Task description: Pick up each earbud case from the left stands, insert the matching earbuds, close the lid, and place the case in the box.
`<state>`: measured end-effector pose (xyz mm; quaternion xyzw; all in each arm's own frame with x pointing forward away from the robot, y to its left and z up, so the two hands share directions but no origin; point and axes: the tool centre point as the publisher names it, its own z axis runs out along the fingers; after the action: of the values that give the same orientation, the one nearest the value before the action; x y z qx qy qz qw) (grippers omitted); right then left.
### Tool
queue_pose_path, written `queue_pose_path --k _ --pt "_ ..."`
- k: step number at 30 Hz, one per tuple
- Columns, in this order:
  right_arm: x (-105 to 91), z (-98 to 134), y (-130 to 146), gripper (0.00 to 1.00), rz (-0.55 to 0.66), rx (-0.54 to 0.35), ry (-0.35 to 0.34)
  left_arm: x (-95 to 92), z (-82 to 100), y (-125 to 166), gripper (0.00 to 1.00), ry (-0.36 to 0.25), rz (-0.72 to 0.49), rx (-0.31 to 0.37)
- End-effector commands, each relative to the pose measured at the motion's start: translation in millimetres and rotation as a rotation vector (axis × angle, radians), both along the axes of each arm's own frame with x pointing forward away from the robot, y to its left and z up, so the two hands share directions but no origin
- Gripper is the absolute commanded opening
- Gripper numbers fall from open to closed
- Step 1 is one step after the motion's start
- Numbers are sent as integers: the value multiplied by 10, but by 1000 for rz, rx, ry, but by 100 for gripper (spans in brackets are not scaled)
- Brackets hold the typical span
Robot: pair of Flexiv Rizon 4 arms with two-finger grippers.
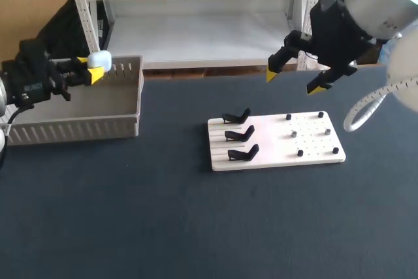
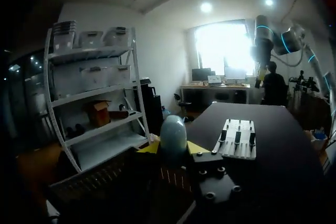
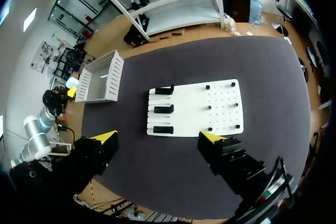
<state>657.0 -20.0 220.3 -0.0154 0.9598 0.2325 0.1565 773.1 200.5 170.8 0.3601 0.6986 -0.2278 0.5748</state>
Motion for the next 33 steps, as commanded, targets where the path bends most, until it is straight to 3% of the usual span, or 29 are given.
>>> queue_pose_path --k 1,11,21,22,23,25,33 --pt "-32 1 -2 100 -6 -2 -6 176 -204 38 0 -9 125 -8" --pt "-32 1 -2 100 -6 -2 -6 551 -523 338 0 58 150 -82" --pt "-32 1 -2 100 -6 -2 -6 795 -643 336 0 76 110 -73" --pt "-32 1 -2 100 -6 -2 -6 800 -647 329 4 77 107 -69" --pt "-32 1 -2 100 -6 -2 -6 801 -648 325 32 78 105 -63" --pt "-32 1 -2 100 -6 -2 -6 795 -649 319 100 78 106 -47" --pt "-32 1 -2 100 -6 -2 -6 525 -498 280 100 36 90 -5"
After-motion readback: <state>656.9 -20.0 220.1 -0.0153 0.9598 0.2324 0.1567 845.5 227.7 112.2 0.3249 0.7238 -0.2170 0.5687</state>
